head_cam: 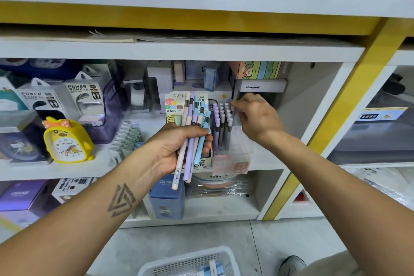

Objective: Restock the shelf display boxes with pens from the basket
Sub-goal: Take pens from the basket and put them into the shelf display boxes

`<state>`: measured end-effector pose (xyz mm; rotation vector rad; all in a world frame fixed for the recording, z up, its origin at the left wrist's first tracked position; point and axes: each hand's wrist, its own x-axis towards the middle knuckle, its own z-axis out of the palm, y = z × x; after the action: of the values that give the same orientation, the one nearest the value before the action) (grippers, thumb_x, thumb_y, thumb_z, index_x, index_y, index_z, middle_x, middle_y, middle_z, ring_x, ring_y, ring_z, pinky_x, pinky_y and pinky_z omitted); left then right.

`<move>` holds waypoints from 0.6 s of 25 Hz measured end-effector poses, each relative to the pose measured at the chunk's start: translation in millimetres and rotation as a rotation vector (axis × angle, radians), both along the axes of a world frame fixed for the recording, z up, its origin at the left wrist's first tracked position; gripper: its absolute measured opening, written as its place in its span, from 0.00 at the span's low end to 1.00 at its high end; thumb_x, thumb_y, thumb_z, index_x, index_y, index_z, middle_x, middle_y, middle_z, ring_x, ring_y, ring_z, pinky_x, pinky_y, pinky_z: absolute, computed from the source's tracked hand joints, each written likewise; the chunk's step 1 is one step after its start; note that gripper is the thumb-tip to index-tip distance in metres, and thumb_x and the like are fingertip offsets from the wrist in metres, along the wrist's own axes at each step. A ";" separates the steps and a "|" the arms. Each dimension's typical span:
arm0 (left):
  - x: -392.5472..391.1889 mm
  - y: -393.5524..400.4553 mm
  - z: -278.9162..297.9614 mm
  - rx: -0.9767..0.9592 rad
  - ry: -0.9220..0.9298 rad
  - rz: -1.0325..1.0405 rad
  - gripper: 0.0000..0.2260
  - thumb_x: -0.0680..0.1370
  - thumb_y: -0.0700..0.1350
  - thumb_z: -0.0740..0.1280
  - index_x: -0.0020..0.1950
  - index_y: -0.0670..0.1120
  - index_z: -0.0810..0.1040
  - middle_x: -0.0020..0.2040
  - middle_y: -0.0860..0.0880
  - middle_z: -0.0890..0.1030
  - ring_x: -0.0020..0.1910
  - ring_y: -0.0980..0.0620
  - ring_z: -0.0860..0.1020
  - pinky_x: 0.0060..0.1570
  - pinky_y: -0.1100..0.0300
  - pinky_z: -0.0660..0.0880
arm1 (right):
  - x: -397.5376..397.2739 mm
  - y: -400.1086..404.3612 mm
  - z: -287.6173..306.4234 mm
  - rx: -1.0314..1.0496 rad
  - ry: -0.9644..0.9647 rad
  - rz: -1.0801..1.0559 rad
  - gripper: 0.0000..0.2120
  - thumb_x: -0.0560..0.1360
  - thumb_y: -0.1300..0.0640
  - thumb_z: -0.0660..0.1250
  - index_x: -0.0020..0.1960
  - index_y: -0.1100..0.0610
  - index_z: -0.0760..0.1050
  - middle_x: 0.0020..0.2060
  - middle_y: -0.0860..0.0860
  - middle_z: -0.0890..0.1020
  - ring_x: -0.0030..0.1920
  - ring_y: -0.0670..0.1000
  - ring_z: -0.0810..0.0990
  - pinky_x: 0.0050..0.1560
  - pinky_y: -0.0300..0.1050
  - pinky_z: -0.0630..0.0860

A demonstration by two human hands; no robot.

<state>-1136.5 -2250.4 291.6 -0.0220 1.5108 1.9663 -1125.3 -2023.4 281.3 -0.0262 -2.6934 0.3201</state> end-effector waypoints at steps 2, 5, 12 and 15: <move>0.2 -0.5 -0.1 0.004 0.003 0.002 0.04 0.74 0.33 0.71 0.47 0.33 0.82 0.41 0.36 0.84 0.32 0.45 0.82 0.32 0.57 0.81 | -0.4 -1.7 -3.3 0.015 -0.112 -0.077 0.27 0.76 0.67 0.61 0.74 0.53 0.71 0.57 0.53 0.73 0.62 0.57 0.72 0.60 0.52 0.76; 0.6 -1.2 -0.2 0.008 0.007 -0.005 0.04 0.73 0.33 0.72 0.46 0.33 0.82 0.41 0.36 0.84 0.33 0.44 0.82 0.32 0.57 0.80 | 0.6 -5.4 2.2 -0.140 -0.076 -0.099 0.28 0.77 0.66 0.61 0.75 0.52 0.68 0.60 0.53 0.74 0.62 0.56 0.73 0.63 0.52 0.75; 6.4 -0.6 1.5 0.043 0.028 -0.084 0.02 0.73 0.34 0.73 0.42 0.37 0.86 0.42 0.37 0.84 0.34 0.45 0.83 0.31 0.59 0.80 | 24.1 -39.9 33.6 -1.024 -0.207 0.121 0.05 0.79 0.59 0.69 0.52 0.60 0.81 0.36 0.54 0.85 0.29 0.49 0.78 0.27 0.40 0.70; 10.7 -0.4 4.1 0.054 0.050 -0.112 0.04 0.73 0.35 0.72 0.46 0.37 0.86 0.43 0.36 0.84 0.36 0.44 0.84 0.32 0.58 0.80 | 27.2 -48.9 34.3 -1.150 -0.255 0.165 0.08 0.78 0.62 0.70 0.52 0.67 0.80 0.33 0.54 0.83 0.29 0.50 0.77 0.30 0.42 0.69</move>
<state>-1125.8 -2250.8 295.7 0.1331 1.4574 1.9299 -1098.1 -2072.3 315.6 -0.1880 -2.3435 1.9438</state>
